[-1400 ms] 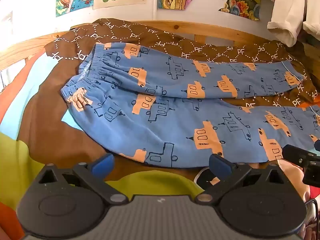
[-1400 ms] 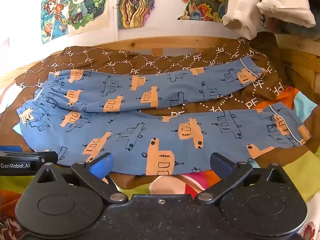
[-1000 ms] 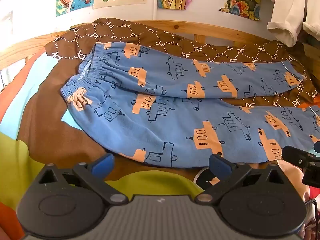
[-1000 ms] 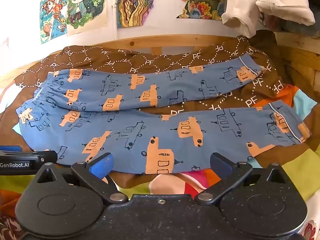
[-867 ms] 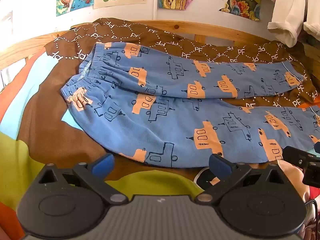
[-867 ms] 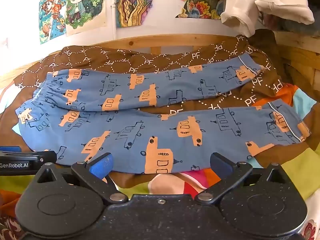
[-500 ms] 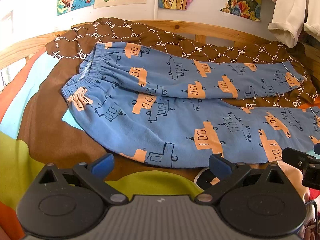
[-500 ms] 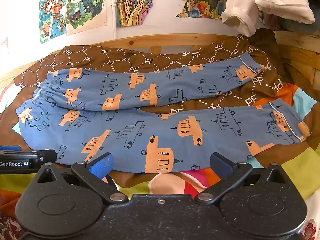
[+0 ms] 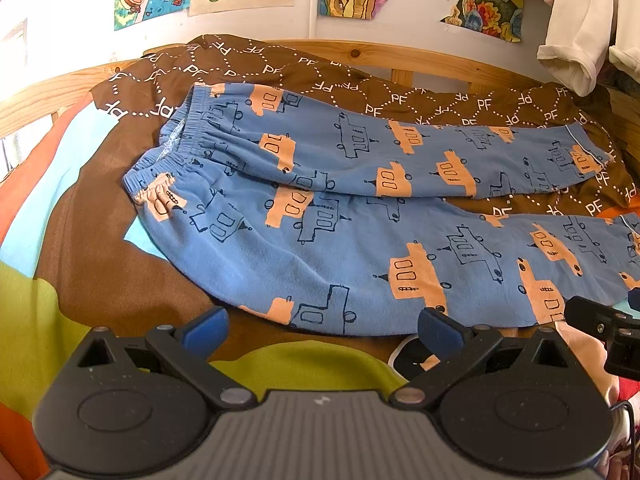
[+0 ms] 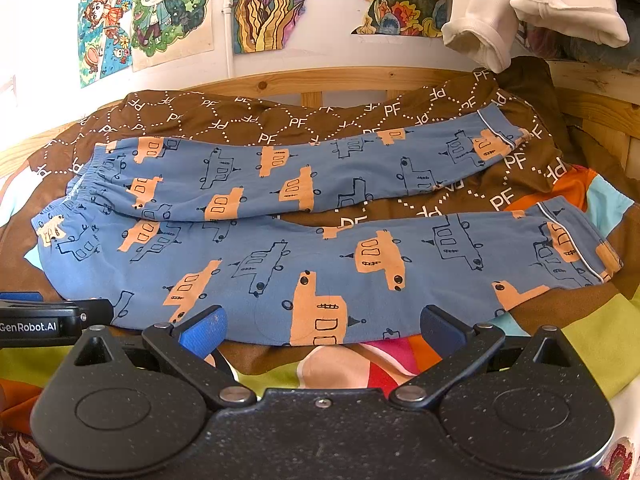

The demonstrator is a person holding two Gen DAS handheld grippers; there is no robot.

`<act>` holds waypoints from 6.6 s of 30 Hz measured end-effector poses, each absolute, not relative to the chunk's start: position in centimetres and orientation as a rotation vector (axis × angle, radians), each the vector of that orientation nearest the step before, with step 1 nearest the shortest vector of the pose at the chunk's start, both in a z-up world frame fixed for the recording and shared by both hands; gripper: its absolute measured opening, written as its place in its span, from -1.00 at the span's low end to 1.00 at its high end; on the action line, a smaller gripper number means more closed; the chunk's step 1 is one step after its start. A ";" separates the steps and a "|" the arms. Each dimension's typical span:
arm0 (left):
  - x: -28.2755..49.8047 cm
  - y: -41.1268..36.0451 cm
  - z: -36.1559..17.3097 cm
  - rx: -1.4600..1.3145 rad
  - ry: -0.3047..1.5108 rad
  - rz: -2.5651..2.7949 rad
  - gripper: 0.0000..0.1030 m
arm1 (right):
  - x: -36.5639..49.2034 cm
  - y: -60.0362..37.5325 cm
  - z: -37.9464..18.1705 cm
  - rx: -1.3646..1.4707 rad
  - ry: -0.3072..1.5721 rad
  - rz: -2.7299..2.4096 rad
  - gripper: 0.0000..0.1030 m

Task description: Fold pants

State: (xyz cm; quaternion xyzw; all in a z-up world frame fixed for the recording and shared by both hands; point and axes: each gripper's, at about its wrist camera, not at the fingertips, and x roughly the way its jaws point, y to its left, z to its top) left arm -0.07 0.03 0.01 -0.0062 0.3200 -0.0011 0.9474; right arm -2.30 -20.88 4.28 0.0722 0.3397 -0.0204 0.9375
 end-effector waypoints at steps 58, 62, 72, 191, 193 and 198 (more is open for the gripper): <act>1.9 1.4 0.0 -0.132 0.738 -0.057 1.00 | -0.9 -20.7 4.3 0.115 0.720 -0.015 0.99; 3.2 1.8 0.7 -0.129 0.733 -0.060 1.00 | 0.6 -21.0 5.0 0.066 0.701 0.029 0.99; 10.1 3.6 6.2 -0.027 0.563 -0.084 1.00 | 9.3 -25.0 6.1 0.077 0.758 0.185 0.99; 13.1 5.4 5.5 0.937 0.586 -0.568 -0.94 | 12.9 -20.7 6.2 -0.470 0.715 0.613 -1.00; 12.0 5.6 4.2 0.951 0.601 -0.564 -0.94 | 11.3 -20.0 5.2 -0.452 0.740 0.612 -1.00; 11.0 6.3 2.2 0.923 0.641 -0.513 -0.93 | 9.3 -18.3 3.1 -0.446 0.767 0.604 -1.00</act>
